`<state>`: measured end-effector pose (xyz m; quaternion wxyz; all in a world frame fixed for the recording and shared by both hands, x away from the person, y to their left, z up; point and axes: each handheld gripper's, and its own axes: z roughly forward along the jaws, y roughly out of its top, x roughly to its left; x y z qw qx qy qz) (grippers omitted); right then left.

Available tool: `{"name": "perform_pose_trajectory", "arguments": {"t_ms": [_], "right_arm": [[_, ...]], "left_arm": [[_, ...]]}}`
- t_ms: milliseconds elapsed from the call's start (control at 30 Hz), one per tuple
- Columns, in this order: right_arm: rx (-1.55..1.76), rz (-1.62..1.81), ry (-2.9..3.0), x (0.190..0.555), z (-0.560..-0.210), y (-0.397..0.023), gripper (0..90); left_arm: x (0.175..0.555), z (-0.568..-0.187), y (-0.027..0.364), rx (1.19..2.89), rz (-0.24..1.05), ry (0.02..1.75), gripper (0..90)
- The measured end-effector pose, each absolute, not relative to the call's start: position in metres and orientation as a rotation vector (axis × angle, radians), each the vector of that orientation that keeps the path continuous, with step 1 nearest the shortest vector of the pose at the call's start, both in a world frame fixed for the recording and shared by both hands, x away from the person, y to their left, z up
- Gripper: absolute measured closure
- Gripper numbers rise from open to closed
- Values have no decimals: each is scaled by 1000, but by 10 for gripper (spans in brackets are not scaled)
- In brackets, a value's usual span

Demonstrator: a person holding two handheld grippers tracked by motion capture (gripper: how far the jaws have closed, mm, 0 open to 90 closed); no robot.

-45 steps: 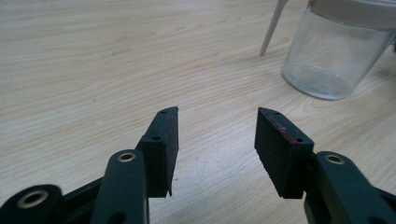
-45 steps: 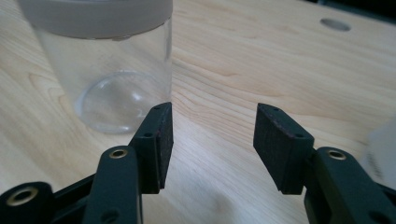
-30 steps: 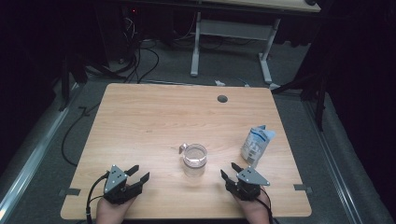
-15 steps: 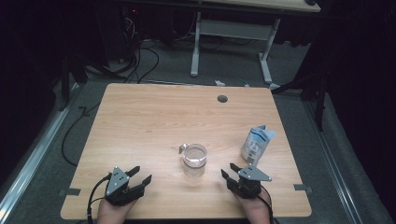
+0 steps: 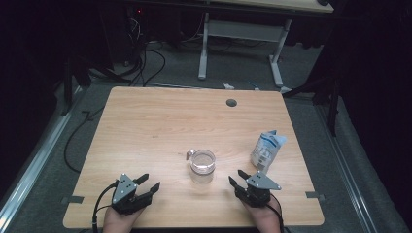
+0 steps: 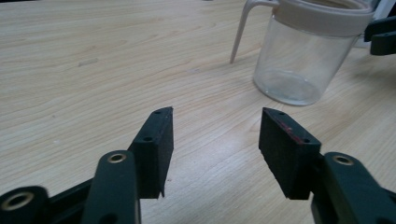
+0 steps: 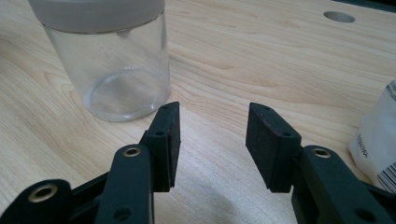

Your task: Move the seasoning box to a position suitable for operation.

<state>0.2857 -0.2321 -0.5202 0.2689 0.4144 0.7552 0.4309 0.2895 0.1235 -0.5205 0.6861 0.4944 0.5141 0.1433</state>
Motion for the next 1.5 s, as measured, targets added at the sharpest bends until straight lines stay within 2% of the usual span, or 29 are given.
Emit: {"name": "perform_pose_trajectory", "arguments": {"t_ms": [433,800,933,1033,1133,1400,1500], "right_arm": [[1139,1134,2031,287,-522,-229,556],[1129,1156,2049,292,-521,-224,598],[1114,1142,2067,303,-516,-213,674],[1116,1139,2083,318,-513,-204,825],[1145,1148,2088,336,-509,-196,891],[1076,1142,2097,360,-508,-180,898],[1044,1152,2119,360,-510,-176,898]], "left_arm": [[290,-516,113,1124,274,1133,466],[290,-516,111,1168,288,1118,545],[289,-516,117,1175,300,1116,602],[288,-516,123,1163,297,1114,662],[286,-515,125,1122,272,1117,690],[287,-517,130,1150,273,1145,806],[286,-516,130,1166,285,1129,811]]}}
